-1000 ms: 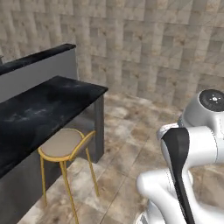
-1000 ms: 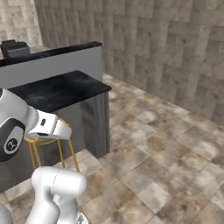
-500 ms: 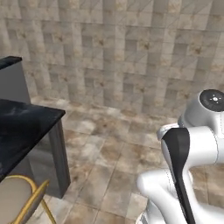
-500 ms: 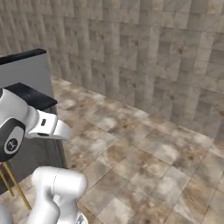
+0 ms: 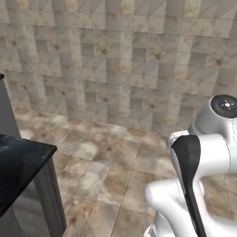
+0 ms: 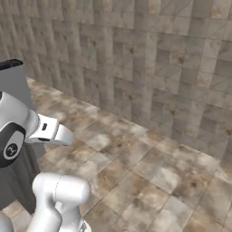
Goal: Retrieve the tupperware and aluminum foil from the cabinet and place them on the dining counter near the plate with lime and avocado to prepare for storing leftovers.
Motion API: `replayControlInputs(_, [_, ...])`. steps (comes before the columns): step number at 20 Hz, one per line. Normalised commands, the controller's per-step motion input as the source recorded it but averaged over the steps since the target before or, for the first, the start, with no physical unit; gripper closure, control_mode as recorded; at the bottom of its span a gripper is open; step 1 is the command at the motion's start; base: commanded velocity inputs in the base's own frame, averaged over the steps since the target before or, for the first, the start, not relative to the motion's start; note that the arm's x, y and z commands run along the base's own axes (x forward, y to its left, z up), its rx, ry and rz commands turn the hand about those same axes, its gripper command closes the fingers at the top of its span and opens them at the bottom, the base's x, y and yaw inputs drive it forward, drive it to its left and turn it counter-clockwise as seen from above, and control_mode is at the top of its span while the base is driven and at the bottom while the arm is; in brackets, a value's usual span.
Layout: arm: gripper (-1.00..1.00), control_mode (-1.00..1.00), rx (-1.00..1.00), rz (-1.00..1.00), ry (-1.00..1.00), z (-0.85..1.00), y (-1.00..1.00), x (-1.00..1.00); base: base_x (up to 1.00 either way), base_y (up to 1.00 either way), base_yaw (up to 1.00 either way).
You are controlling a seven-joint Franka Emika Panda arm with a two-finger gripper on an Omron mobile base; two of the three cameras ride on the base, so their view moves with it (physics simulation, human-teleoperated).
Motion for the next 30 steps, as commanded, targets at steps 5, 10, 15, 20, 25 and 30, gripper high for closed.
replayControlInputs(5, [-1.00, 1.00, 0.00, 0.00, 0.00, 0.00, 0.00, 0.00, 1.00, -0.05, 0.36])
replayControlInputs(10, [-1.00, 1.00, 0.00, 0.00, 0.00, 0.00, 0.00, 0.00, 1.00, -0.18, 0.52])
replayControlInputs(15, [-1.00, 1.00, 0.00, 0.00, 0.00, 0.00, 0.00, 0.00, 1.00, -0.30, 0.55])
replayControlInputs(20, [-1.00, 1.00, 0.00, 0.00, 0.00, 0.00, 0.00, 0.00, 1.00, -0.57, 0.47])
replayControlInputs(25, [-1.00, 1.00, 0.00, 0.00, 0.00, 0.00, 0.00, 0.00, 1.00, -0.72, 0.40])
replayControlInputs(30, [-1.00, 1.00, 0.00, 0.00, 0.00, 0.00, 0.00, 0.00, 1.00, -0.70, 0.37])
